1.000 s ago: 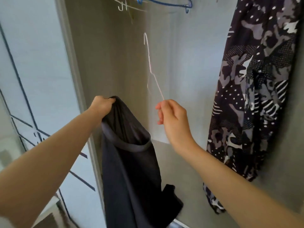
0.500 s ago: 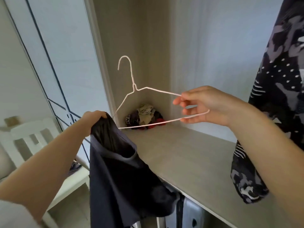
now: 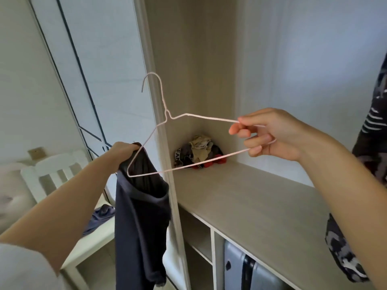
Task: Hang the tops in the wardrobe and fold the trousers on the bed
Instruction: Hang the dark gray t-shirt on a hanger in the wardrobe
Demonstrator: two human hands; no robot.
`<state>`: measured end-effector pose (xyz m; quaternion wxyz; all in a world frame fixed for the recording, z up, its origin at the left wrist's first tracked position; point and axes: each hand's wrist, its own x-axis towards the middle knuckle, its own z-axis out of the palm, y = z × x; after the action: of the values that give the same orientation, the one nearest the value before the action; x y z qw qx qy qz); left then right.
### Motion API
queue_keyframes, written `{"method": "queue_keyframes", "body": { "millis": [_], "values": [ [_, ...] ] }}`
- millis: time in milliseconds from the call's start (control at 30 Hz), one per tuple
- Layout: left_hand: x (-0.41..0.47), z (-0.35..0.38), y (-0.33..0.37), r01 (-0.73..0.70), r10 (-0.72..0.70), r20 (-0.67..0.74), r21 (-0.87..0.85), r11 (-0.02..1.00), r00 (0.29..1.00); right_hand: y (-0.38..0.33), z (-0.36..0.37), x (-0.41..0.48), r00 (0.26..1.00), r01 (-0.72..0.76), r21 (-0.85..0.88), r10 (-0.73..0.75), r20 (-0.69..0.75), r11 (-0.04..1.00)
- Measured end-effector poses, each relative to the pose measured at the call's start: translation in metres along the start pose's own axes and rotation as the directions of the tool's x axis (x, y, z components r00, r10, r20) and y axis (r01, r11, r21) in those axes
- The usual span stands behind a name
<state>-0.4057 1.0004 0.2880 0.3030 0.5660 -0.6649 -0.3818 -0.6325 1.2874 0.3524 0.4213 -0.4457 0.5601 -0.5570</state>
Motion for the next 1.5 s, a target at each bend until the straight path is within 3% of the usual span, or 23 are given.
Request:
{"method": "queue_keyframes", "body": {
  "millis": [233, 367, 500, 633, 767, 833, 867, 933, 1000, 1067, 1200, 1400, 1500],
  "values": [
    [0.007, -0.015, 0.001, -0.019, 0.024, 0.056, -0.082, 0.996, 0.998, 0.018, 0.037, 0.037, 0.998, 0.051, -0.065, -0.053, -0.037, 0.997],
    [0.001, -0.022, 0.010, 0.000, 0.009, 0.037, -0.230, 0.973, 0.999, 0.035, 0.053, 0.060, 0.993, 0.097, -0.069, -0.102, -0.066, 0.993],
    [-0.006, -0.040, 0.016, 0.075, -0.026, 0.115, -0.445, 0.892, 0.993, 0.056, 0.064, 0.075, 0.991, 0.099, 0.001, -0.098, -0.094, 0.995],
    [-0.015, -0.051, 0.028, -0.022, 0.121, 0.164, -0.505, 0.863, 0.979, 0.068, 0.070, 0.085, 0.987, 0.121, 0.104, -0.108, -0.119, 0.987],
    [-0.027, -0.066, 0.034, -0.270, 0.370, 0.291, -0.330, 0.904, 0.883, 0.070, 0.070, 0.085, 0.985, 0.163, 0.240, -0.144, -0.098, 0.957],
    [-0.030, -0.068, 0.035, -0.452, 0.448, 0.286, -0.054, 0.890, 0.847, 0.071, 0.065, 0.084, 0.984, 0.177, 0.303, -0.162, -0.074, 0.936],
    [-0.028, -0.069, 0.034, -0.551, 0.510, 0.227, 0.185, 0.814, 0.830, 0.071, 0.063, 0.084, 0.982, 0.186, 0.328, -0.177, -0.060, 0.926],
    [-0.023, -0.070, 0.033, -0.624, 0.695, 0.123, 0.570, 0.534, 0.708, 0.071, 0.061, 0.082, 0.980, 0.194, 0.367, -0.198, -0.028, 0.910],
    [-0.023, -0.070, 0.034, -0.680, 0.755, 0.122, 0.542, 0.493, 0.645, 0.071, 0.059, 0.081, 0.977, 0.190, 0.406, -0.215, 0.016, 0.894],
    [-0.024, -0.072, 0.037, -0.734, 0.746, 0.148, 0.379, 0.564, 0.649, 0.068, 0.055, 0.080, 0.972, 0.166, 0.429, -0.221, 0.082, 0.888],
    [-0.028, -0.078, 0.051, -0.785, 0.795, 0.108, 0.282, 0.552, 0.597, 0.063, 0.045, 0.078, 0.960, 0.064, 0.490, -0.187, 0.206, 0.870],
    [-0.035, -0.082, 0.066, -0.819, 0.820, 0.066, 0.144, 0.556, 0.568, 0.090, 0.045, 0.089, 0.977, -0.072, 0.723, -0.096, 0.188, 0.687],
    [-0.035, -0.084, 0.070, -0.816, 0.816, 0.045, 0.100, 0.570, 0.576, 0.110, 0.063, 0.100, 0.984, -0.076, 0.611, -0.040, 0.174, 0.788]
  ]
}}
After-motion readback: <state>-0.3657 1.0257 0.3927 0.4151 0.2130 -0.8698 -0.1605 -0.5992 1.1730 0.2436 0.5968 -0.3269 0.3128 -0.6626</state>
